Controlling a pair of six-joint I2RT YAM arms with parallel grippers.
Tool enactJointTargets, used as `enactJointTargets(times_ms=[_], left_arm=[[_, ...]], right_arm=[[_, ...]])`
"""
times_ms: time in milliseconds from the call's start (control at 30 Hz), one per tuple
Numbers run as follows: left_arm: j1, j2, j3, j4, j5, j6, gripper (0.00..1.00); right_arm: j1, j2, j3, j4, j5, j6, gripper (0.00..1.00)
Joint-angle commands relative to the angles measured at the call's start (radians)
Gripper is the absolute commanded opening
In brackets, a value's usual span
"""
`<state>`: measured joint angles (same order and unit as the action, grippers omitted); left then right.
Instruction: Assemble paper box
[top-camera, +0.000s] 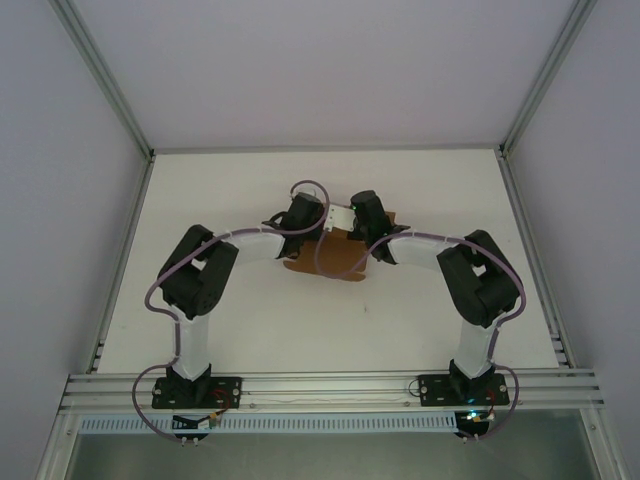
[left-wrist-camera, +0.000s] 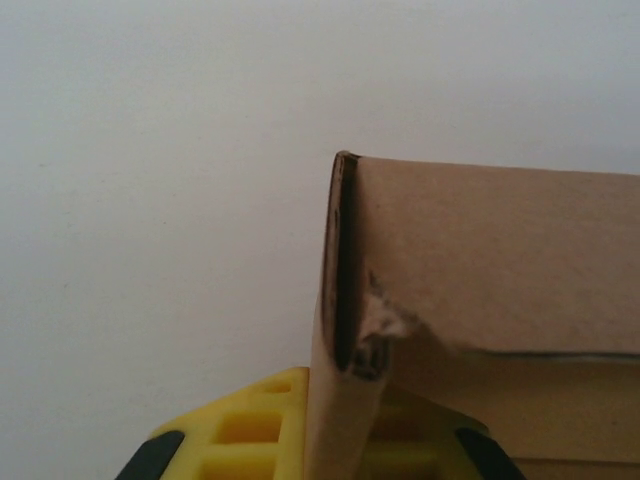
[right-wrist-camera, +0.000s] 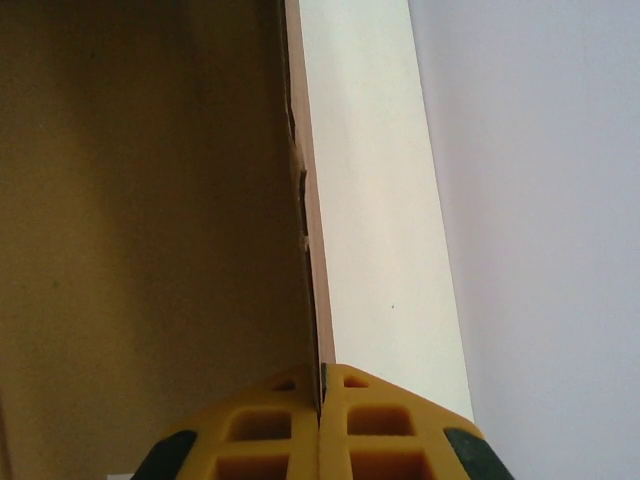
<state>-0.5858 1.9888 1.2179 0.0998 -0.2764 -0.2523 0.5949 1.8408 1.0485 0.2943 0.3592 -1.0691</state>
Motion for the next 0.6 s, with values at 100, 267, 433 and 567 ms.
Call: enactJointTargets(times_ms=[100,267,433,567], left_arm=[[0.014,0.032,0.029,0.007,-0.01,0.008,0.0],[0.015,-0.027,-0.013,0.029,-0.066,-0.002,0.0],[0.02,-0.114,-0.069,0.072,-0.066,-0.003,0.0],[0.019,-0.17,-0.09,0.047,-0.11,-0.004,0.0]], right_arm=[[0.006,-0.024,0.019,-0.041,-0.009,0.032,0.0],[0.006,-0.065,0.042,-0.039,0.021,0.142,0.4],[-0.002,-0.252,0.013,-0.149,-0.077,0.332,0.69],[-0.039,-0.427,-0.043,-0.191,-0.178,0.462,0.89]])
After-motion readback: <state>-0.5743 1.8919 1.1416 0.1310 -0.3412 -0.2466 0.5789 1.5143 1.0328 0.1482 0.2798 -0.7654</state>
